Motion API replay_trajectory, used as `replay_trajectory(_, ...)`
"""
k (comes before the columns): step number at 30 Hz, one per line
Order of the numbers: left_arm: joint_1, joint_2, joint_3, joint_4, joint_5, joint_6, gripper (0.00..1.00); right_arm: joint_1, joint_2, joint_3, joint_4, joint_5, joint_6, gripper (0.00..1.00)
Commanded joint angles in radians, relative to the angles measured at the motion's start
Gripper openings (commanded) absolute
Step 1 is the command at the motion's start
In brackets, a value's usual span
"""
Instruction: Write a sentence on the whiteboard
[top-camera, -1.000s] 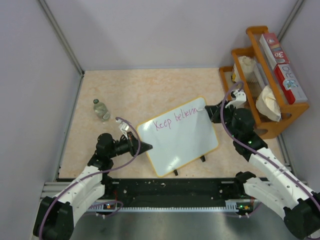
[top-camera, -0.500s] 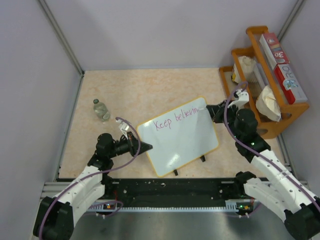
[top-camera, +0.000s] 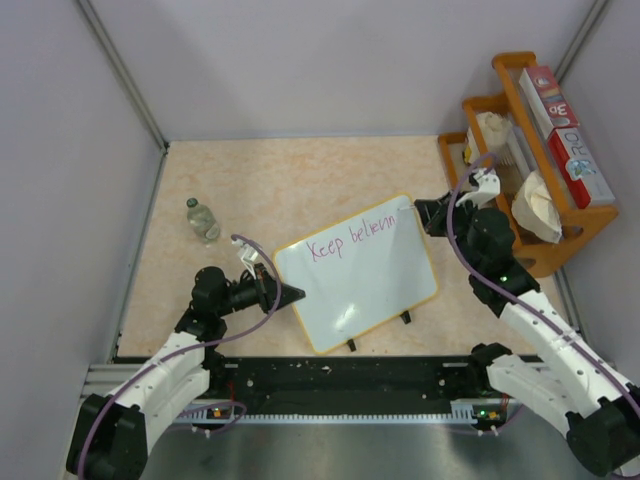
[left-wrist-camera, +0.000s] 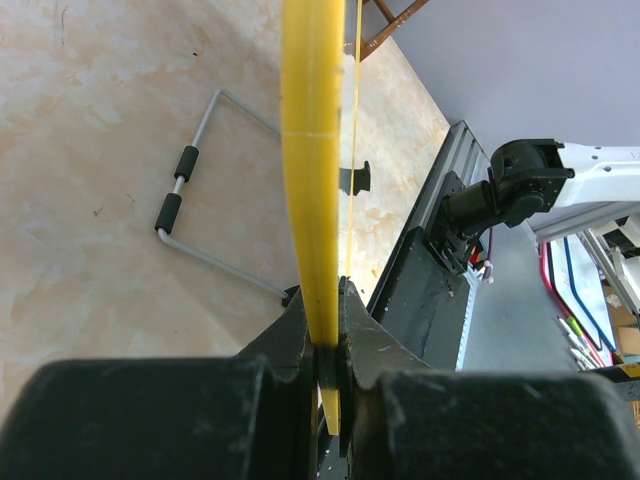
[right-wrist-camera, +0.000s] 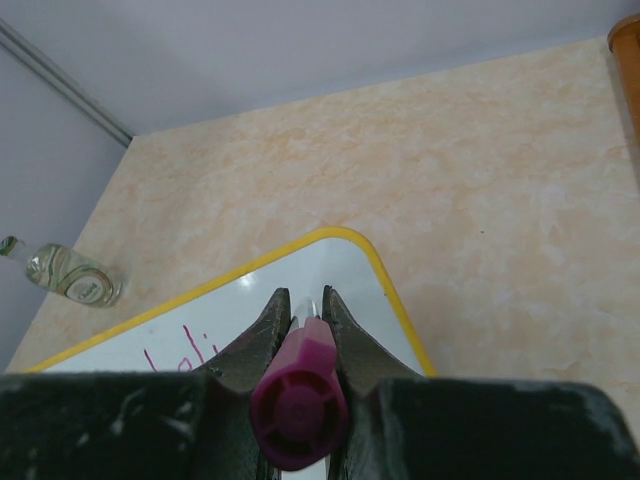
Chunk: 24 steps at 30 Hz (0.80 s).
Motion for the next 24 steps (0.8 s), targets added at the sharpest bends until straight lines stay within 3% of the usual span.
replay_trajectory(1, -0.010, 0.005, -0.037, -0.057, 0.029, 0.138, 0.00, -0.019, 0.005, 0.025, 0.042, 0.003, -0.004, 0.00)
replay_trajectory(24, -0.010, 0.005, -0.035, -0.057, 0.030, 0.136, 0.00, -0.025, 0.038, -0.011, 0.043, -0.066, 0.004, 0.00)
